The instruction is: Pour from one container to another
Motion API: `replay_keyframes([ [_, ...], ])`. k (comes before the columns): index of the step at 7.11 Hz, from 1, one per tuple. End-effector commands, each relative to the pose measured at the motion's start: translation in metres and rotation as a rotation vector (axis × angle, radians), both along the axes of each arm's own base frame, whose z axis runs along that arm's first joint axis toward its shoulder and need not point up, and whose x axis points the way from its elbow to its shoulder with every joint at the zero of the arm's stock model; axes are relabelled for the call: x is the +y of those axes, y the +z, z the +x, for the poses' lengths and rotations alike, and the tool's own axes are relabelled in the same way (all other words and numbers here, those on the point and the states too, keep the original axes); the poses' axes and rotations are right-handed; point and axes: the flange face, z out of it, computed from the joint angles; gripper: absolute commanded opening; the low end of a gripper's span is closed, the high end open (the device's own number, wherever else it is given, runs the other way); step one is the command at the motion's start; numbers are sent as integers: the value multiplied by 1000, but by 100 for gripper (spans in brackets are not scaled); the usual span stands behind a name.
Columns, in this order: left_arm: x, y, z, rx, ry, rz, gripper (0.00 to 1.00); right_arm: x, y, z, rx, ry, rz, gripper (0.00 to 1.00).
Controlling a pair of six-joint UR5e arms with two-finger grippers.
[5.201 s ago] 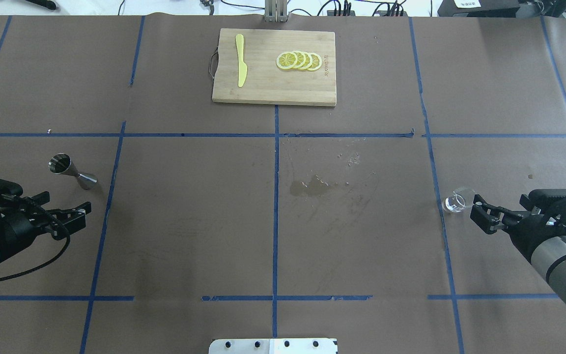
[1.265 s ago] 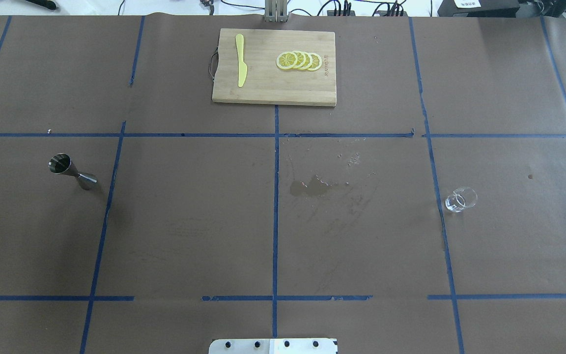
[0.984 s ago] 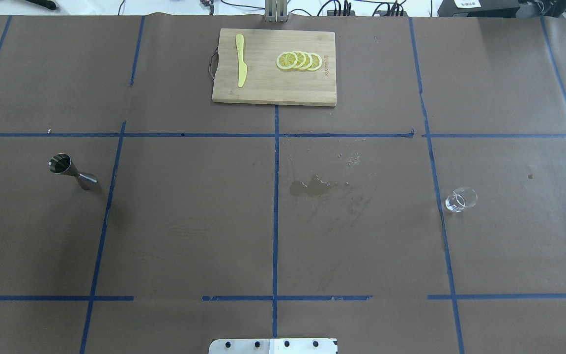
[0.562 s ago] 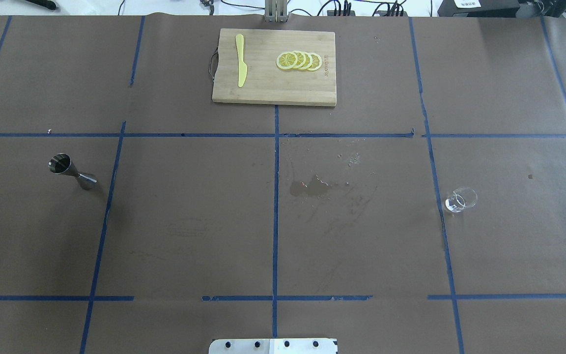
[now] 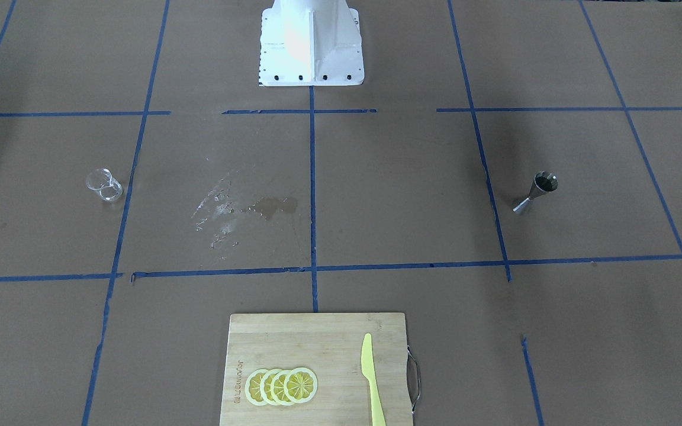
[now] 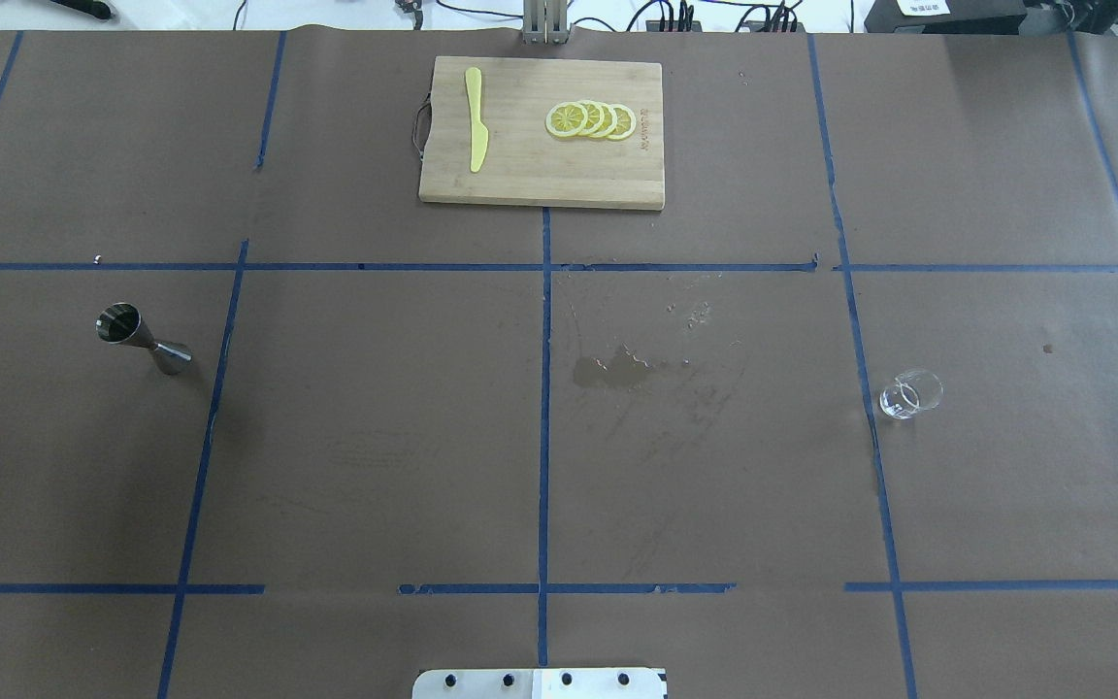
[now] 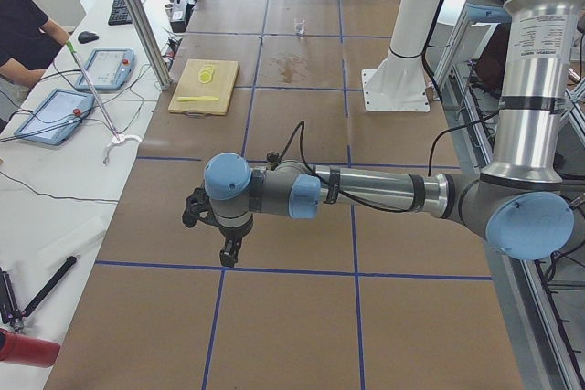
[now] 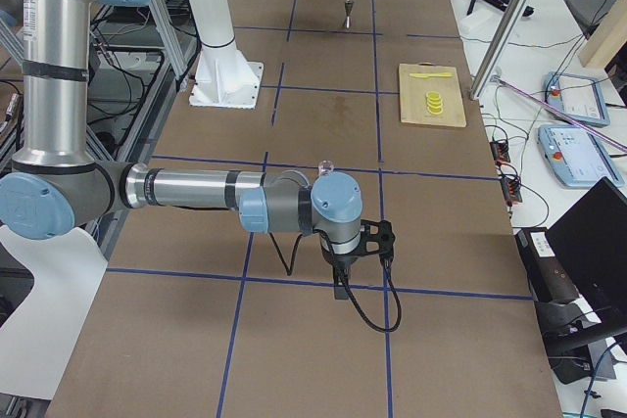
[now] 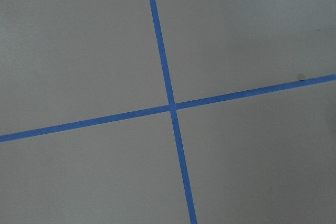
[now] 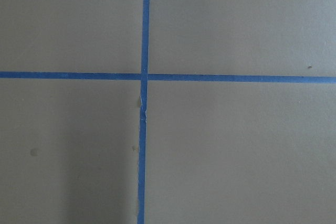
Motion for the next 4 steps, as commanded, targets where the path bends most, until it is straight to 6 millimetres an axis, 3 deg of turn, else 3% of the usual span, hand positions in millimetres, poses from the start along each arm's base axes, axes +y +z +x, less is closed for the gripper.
replay_keyframes([
  [1,0,-2,0,0,0,3,100,-1,-1,0,0,-1,4,100],
  [4,0,0,0,0,1,3,100,-1,-4,0,1,-1,9,100],
])
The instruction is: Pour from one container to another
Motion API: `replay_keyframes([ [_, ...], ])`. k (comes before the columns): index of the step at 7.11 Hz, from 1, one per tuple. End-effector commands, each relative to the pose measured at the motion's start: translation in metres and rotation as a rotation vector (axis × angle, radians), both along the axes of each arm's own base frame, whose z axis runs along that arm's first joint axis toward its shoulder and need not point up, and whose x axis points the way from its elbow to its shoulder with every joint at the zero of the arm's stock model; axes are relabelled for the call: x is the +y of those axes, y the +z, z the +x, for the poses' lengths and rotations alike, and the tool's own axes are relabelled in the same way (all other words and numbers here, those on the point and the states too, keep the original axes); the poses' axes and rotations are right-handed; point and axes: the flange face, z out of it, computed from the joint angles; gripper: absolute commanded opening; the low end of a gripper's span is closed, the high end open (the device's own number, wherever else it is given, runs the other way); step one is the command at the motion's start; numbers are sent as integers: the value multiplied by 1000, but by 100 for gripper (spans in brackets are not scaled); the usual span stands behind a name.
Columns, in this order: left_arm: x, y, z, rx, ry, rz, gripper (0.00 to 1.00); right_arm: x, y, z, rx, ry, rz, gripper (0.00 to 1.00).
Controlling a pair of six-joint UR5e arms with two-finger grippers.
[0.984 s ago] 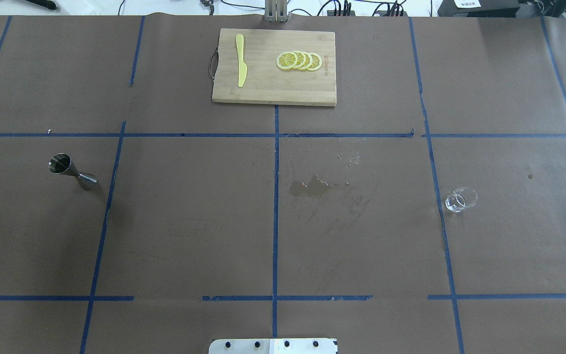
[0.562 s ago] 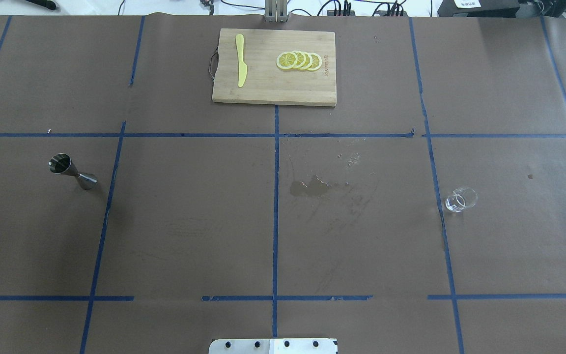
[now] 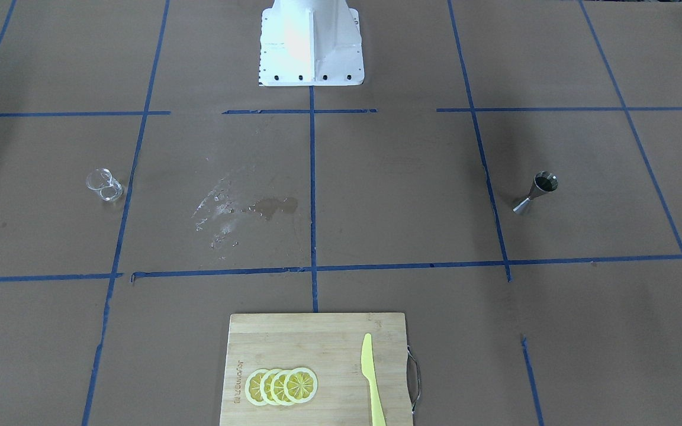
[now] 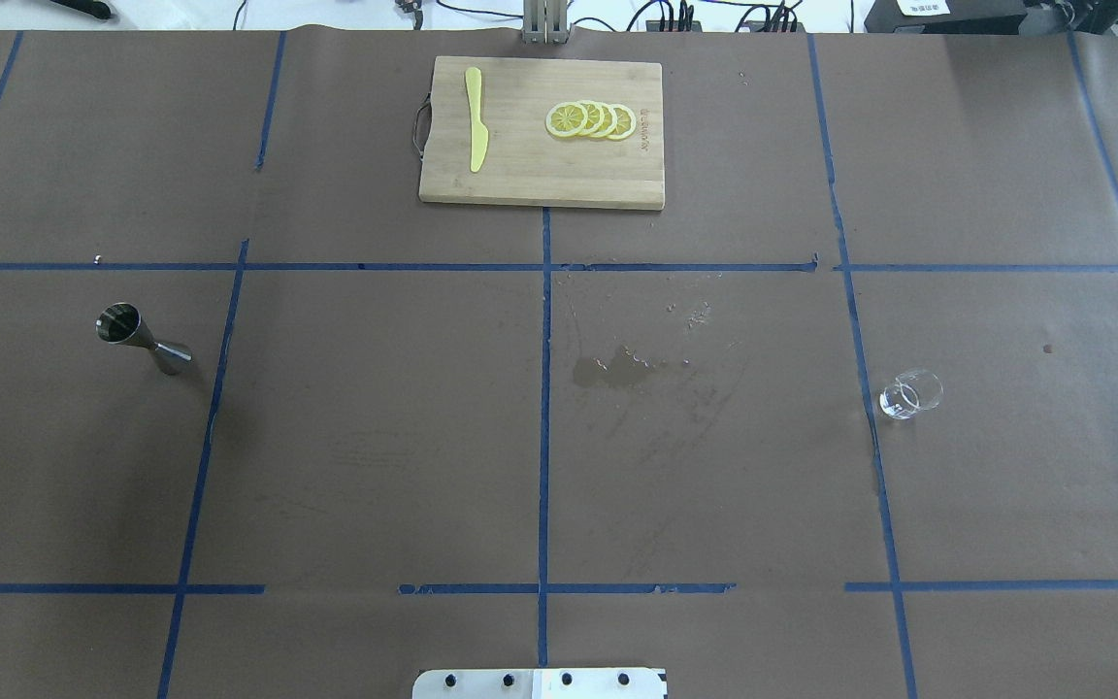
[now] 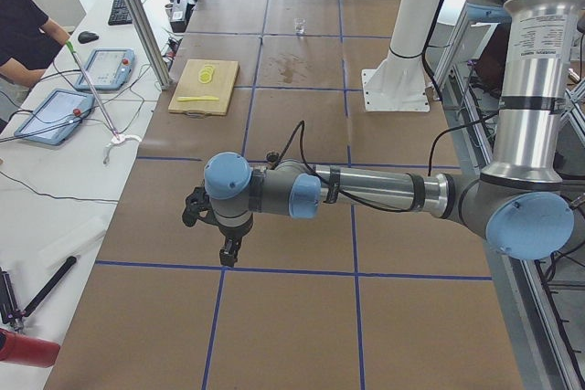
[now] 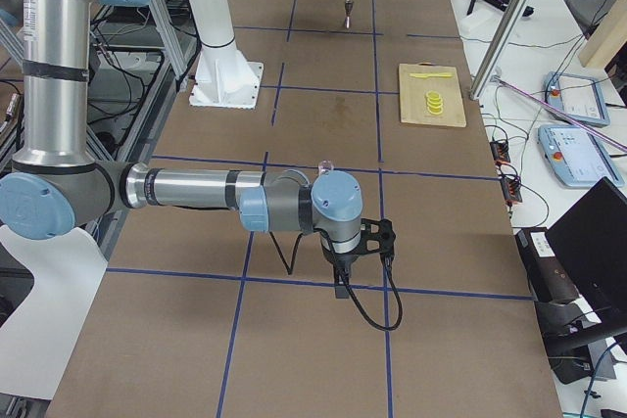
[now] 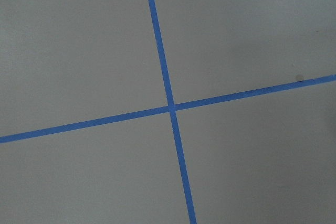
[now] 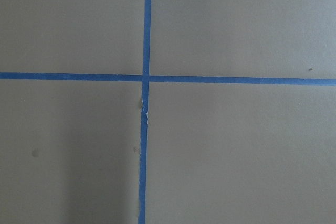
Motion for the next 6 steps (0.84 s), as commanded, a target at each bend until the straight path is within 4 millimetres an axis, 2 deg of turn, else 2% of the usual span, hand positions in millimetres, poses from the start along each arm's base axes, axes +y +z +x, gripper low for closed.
replay_keyframes([
  [1,0,1,0,0,1,0,100,-1,-2,0,1,1,13,100],
  [6,-1,3,0,0,1,6,100,-1,-2,0,1,0,15,100],
])
